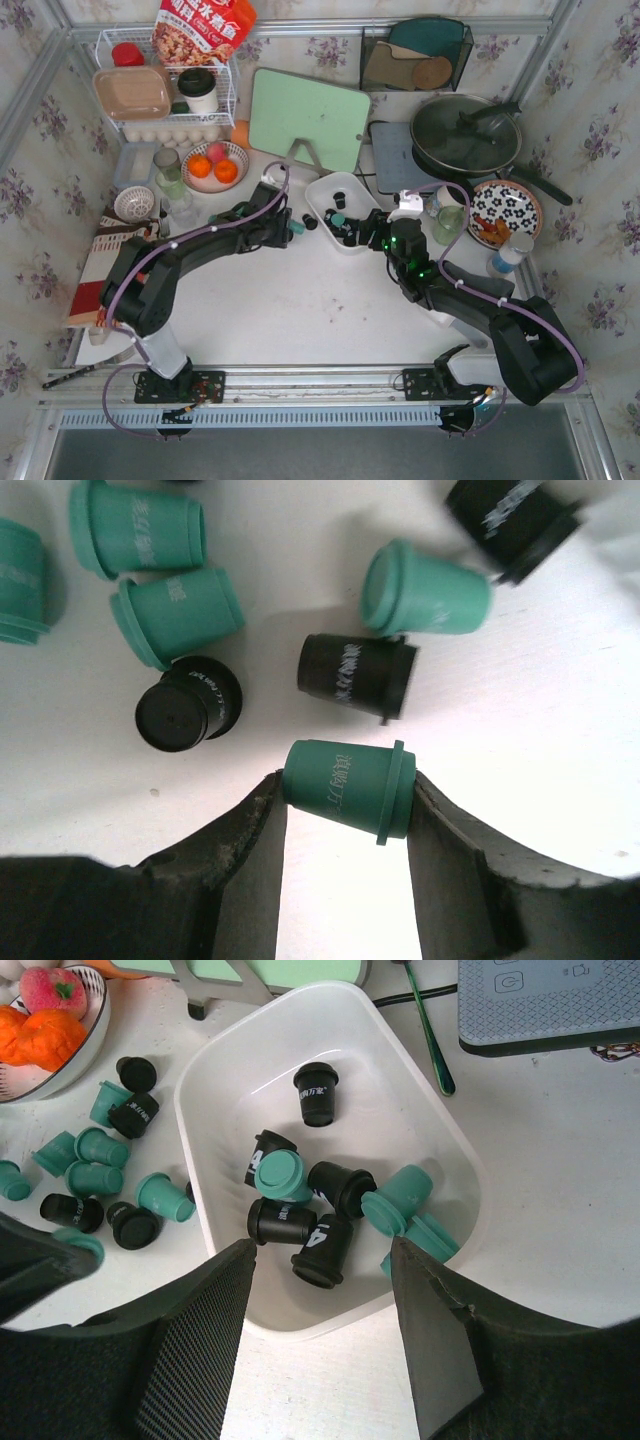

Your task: Mix the coffee capsules in the storage basket

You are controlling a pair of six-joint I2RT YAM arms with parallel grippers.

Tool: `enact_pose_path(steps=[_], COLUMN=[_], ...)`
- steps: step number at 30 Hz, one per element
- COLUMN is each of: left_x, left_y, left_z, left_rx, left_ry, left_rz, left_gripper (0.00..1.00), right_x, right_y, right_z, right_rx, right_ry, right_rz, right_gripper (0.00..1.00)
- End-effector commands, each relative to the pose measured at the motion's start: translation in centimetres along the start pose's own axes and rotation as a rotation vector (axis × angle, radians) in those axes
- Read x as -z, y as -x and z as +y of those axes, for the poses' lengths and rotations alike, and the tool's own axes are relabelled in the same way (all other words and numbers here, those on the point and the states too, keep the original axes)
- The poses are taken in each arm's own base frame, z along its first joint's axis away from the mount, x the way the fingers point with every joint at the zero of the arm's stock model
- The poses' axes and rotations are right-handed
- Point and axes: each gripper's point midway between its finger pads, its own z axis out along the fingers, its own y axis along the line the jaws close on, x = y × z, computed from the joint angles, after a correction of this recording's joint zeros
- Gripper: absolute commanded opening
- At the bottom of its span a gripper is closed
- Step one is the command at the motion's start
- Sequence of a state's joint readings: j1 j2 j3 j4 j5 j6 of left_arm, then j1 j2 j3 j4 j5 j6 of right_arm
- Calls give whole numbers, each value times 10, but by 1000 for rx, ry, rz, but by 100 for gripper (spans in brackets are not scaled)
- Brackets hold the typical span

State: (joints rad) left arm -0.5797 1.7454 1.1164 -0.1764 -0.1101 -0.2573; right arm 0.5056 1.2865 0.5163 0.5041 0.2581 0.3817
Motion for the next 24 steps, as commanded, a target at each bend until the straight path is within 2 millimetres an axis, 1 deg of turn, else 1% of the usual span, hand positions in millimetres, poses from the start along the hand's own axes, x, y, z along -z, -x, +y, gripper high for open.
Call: enact_pose_path(steps=[1, 4, 8, 13, 15, 17, 19, 21, 22, 24], left_x=[28, 40, 32, 6, -5, -19, -28, -36, -38, -37], left_y=[39, 65, 95, 126, 136, 140, 148, 150, 151, 153], left_z=[-32, -53, -75, -101, -108, -110, -110, -105, -103, -97], left_rx=[-1, -13, -26, -26, -17, -12, -12, -8, -10, -14], left_ry=[-133, -214, -279, -340, -346, -335, -317, -282, -268, -238], left_rz=[-124, -205, -269, -299, -303, -289, -295, -301, -307, -323], left_gripper=[40, 41, 41, 43, 44, 45, 52, 61, 64, 76], right_x=[-2, -1, 0, 1, 2, 2, 3, 3, 3, 4], right_y=[7, 7, 8, 10, 10, 11, 13, 13, 14, 14], right_z=[4, 3, 3, 3, 3, 3, 4, 5, 6, 7], right_rx=[-2, -4, -8, -9, -10, -12, -14, -17, -19, -21], right_ry=[10, 9, 7, 8, 8, 10, 12, 18, 22, 24], right_rz=[-23, -24, -31, -35, -37, -39, -42, -42, -43, -43], right_gripper=[64, 64, 64, 64, 64, 64, 64, 64, 64, 64])
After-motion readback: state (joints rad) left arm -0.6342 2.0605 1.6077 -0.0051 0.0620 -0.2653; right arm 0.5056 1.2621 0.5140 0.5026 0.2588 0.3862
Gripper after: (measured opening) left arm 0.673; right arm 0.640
